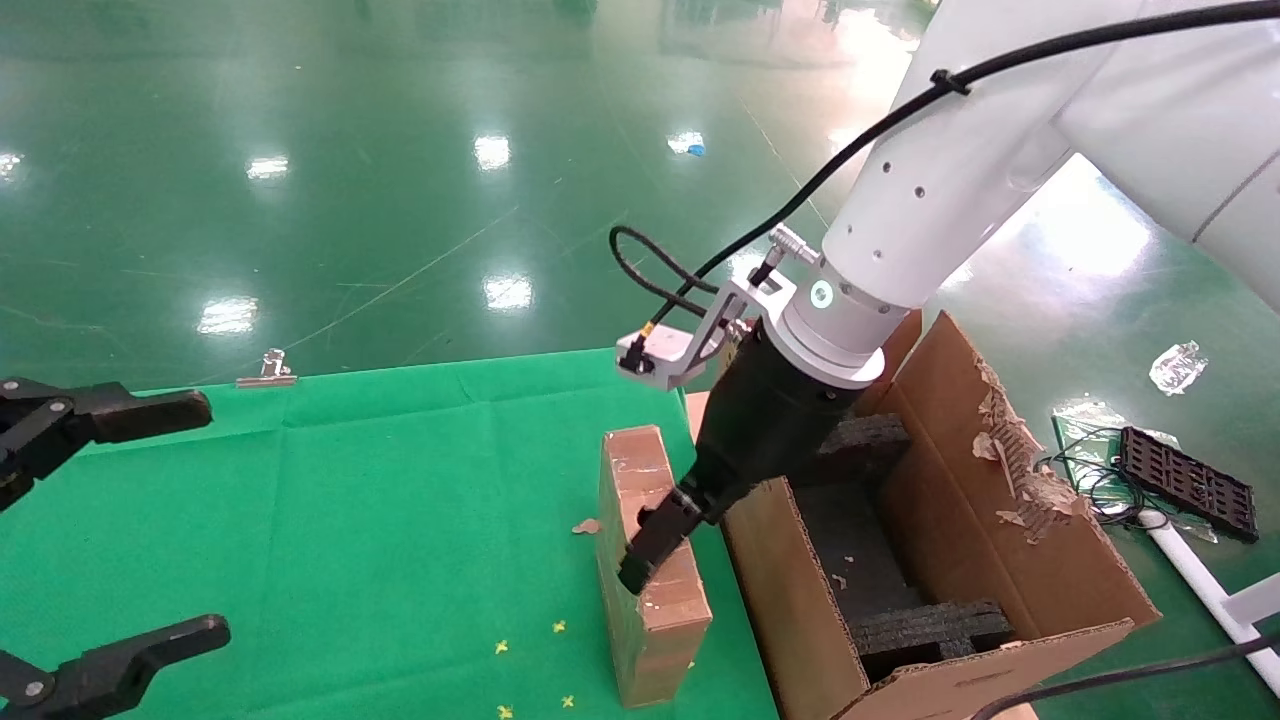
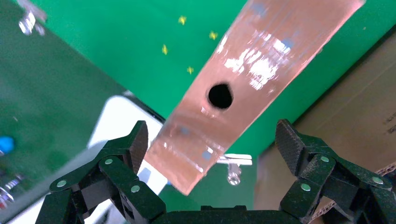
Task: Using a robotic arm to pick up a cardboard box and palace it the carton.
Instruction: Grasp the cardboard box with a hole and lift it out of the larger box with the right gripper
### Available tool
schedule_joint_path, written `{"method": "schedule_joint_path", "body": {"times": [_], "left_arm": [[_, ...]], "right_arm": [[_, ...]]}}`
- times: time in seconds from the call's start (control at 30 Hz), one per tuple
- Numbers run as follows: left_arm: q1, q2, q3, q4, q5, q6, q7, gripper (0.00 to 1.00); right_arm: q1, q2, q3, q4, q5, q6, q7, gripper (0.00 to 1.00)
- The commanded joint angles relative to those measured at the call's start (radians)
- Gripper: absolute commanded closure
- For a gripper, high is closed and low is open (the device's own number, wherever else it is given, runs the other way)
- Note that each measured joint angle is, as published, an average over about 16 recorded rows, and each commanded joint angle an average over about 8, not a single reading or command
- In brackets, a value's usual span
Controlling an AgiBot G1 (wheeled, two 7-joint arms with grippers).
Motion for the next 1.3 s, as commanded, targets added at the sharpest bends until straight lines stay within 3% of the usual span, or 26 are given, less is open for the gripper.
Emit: {"method": "schedule_joint_path", "body": {"times": [0.03,0.23,0.3,0.47,0.5,0.57,0.63,0.8,0.87,0.93,1.3], "left_arm": [[0.000,0.000,0.000,0.000,0.000,0.000,0.000,0.00],[0.000,0.000,0.001,0.000,0.000,0.000,0.000,0.00],[0.000,0.000,0.001,0.000,0.000,0.000,0.000,0.00],[0.000,0.000,0.001,0.000,-0.001,0.000,0.001,0.00],[0.000,0.000,0.001,0.000,-0.001,0.000,0.001,0.00],[0.000,-0.001,0.001,0.000,-0.001,-0.001,0.001,0.09],[0.000,-0.001,0.001,0.000,-0.001,-0.001,0.001,0.25],[0.000,-0.001,0.002,0.000,-0.001,-0.001,0.001,0.83],[0.000,-0.001,0.002,0.000,-0.001,-0.001,0.001,0.95],[0.000,-0.001,0.002,0.000,-0.001,-0.001,0.001,1.00],[-0.001,-0.001,0.003,0.000,-0.002,-0.001,0.001,1.00]], "right_arm": [[-0.003,-0.007,-0.014,-0.048,0.034,0.002,-0.010,0.00],[-0.017,-0.045,-0.039,-0.134,0.051,0.013,-0.040,0.03],[-0.020,-0.059,-0.046,-0.155,0.051,0.015,-0.049,0.19],[-0.022,-0.089,-0.067,-0.187,0.039,0.018,-0.061,0.81],[-0.023,-0.094,-0.070,-0.190,0.037,0.019,-0.061,0.91],[-0.025,-0.101,-0.078,-0.194,0.032,0.020,-0.061,1.00],[-0.028,-0.107,-0.085,-0.195,0.028,0.022,-0.060,1.00],[-0.033,-0.115,-0.100,-0.194,0.019,0.027,-0.057,1.00],[-0.034,-0.116,-0.105,-0.193,0.016,0.027,-0.056,1.00],[-0.034,-0.116,-0.110,-0.191,0.014,0.028,-0.055,1.00],[-0.027,-0.105,-0.127,-0.180,0.005,0.032,-0.058,1.00]]}}
